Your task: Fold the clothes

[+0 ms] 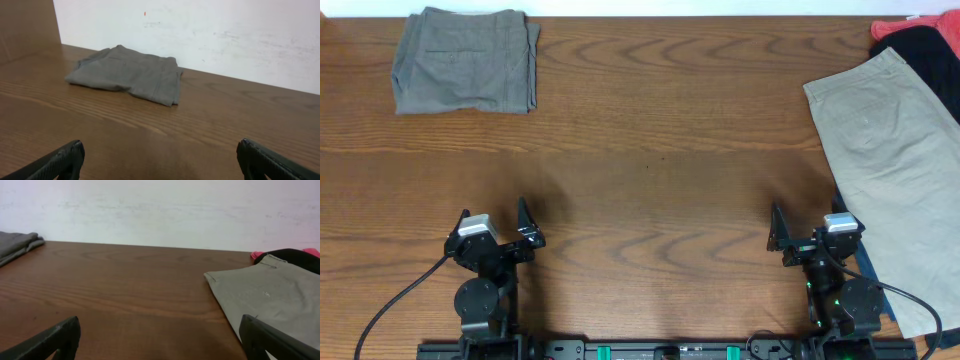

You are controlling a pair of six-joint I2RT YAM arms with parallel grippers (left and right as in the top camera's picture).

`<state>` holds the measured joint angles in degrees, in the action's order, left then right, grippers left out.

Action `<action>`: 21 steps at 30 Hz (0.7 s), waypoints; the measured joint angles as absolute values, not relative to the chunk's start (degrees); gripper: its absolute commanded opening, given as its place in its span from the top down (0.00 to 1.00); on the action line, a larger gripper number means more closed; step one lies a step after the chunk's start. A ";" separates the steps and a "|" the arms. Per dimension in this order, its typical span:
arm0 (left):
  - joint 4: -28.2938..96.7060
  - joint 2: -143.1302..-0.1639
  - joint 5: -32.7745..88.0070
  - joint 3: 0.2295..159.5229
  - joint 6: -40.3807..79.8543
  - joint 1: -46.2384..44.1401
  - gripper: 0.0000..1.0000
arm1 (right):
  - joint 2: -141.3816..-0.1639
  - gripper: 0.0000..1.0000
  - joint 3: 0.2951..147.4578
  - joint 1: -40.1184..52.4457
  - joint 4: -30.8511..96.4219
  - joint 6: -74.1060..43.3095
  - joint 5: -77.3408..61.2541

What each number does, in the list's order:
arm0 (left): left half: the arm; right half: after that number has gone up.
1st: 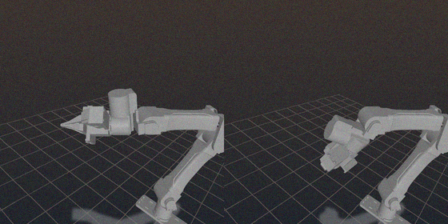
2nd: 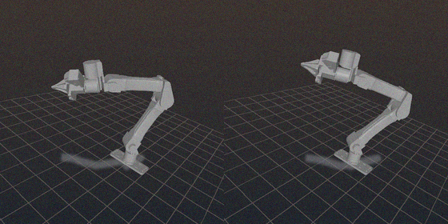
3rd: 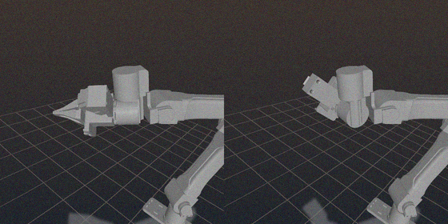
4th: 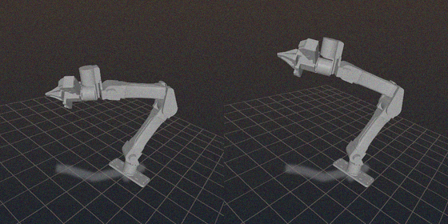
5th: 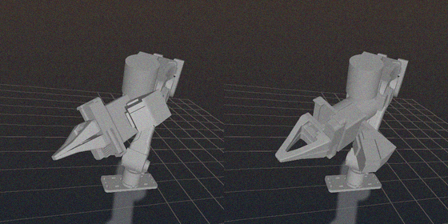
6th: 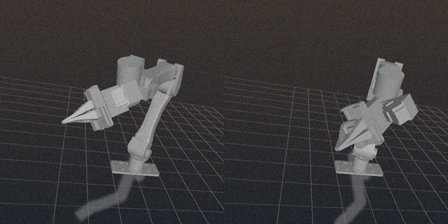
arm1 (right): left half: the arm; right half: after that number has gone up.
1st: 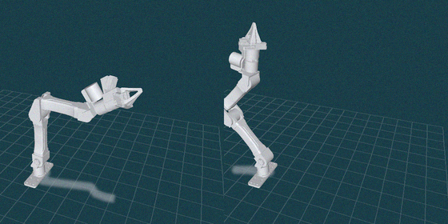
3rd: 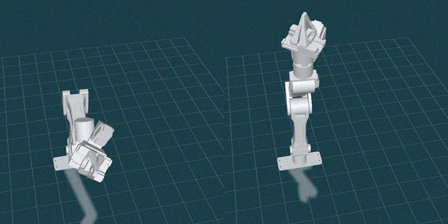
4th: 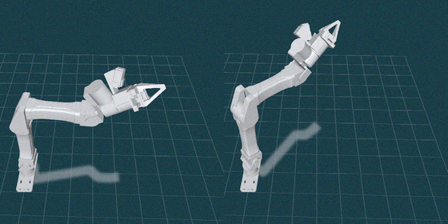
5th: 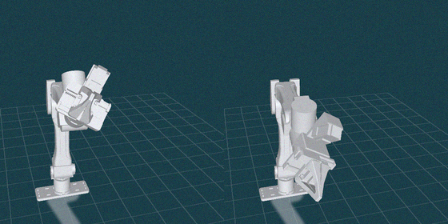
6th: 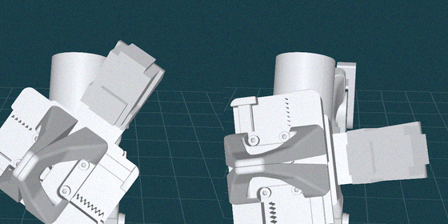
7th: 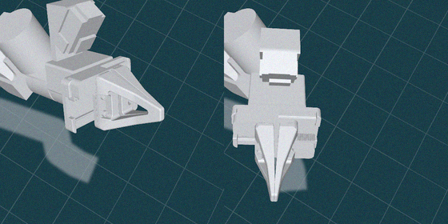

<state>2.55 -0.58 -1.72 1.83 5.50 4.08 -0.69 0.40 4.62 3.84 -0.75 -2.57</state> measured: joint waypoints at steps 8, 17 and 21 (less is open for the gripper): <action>2.55 -0.58 -1.72 1.83 5.48 4.08 0.02 | -0.69 0.01 0.40 4.62 3.84 -0.75 -2.57; 2.55 -0.58 -1.72 1.83 5.48 4.08 0.02 | -0.69 0.01 0.40 4.62 3.84 -0.75 -2.57; 2.55 -0.58 -1.72 1.83 5.50 4.08 0.02 | -0.69 0.01 0.40 4.62 3.05 -1.85 -3.36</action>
